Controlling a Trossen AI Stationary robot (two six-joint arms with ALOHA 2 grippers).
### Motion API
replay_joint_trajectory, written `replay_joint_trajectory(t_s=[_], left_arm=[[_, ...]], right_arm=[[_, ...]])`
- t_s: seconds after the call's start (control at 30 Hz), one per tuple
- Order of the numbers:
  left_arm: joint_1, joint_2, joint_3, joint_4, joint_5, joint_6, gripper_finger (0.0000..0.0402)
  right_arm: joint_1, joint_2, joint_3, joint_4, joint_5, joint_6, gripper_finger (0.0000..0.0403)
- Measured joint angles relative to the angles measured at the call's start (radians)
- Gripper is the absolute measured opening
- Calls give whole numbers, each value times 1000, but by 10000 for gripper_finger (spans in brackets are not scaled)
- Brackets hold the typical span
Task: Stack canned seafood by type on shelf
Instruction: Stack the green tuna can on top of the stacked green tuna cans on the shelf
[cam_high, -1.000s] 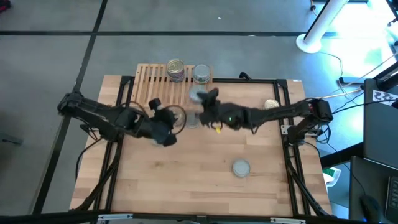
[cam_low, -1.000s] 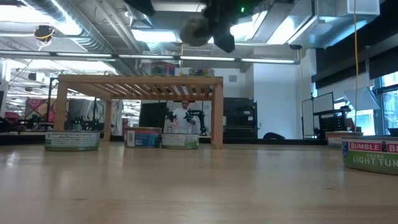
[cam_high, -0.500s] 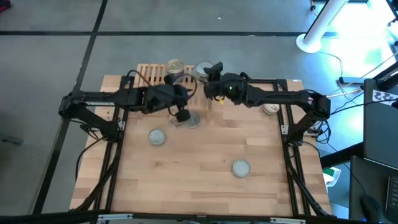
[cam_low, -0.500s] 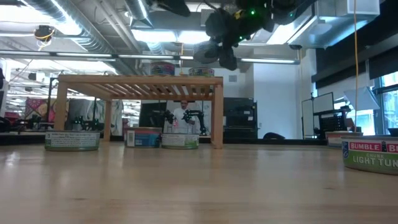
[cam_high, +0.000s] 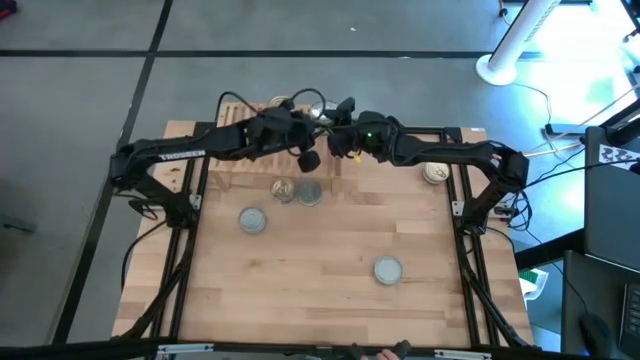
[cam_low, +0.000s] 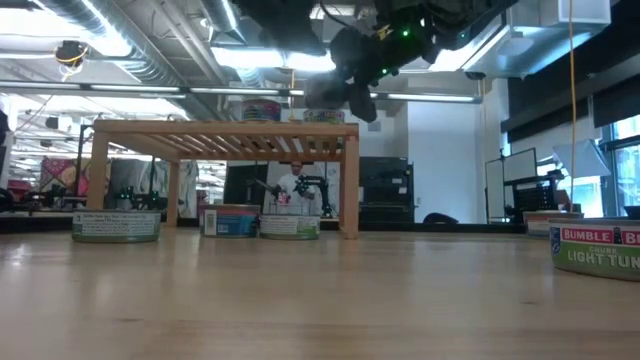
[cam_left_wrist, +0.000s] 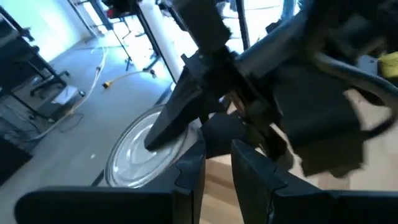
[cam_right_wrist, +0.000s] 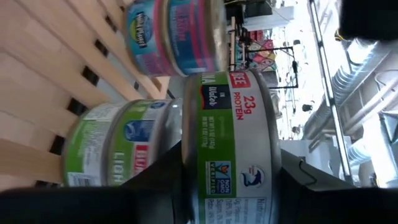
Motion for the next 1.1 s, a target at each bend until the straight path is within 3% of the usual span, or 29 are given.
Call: replay_joint_trajectory(t_s=[0.37, 0.57, 0.87, 1.1], left_arm=[[59, 59, 0, 13, 58, -9, 72], [78, 68, 0, 54, 58, -9, 72], [109, 74, 0, 57, 59, -39, 72], [114, 87, 0, 48, 54, -40, 72]], right_arm=[[-14, 3, 0, 9, -6, -1, 138], [-22, 3, 0, 4, -5, -1, 160], [-20, 3, 0, -1, -22, -1, 141], [-19, 3, 0, -7, -35, -1, 173]])
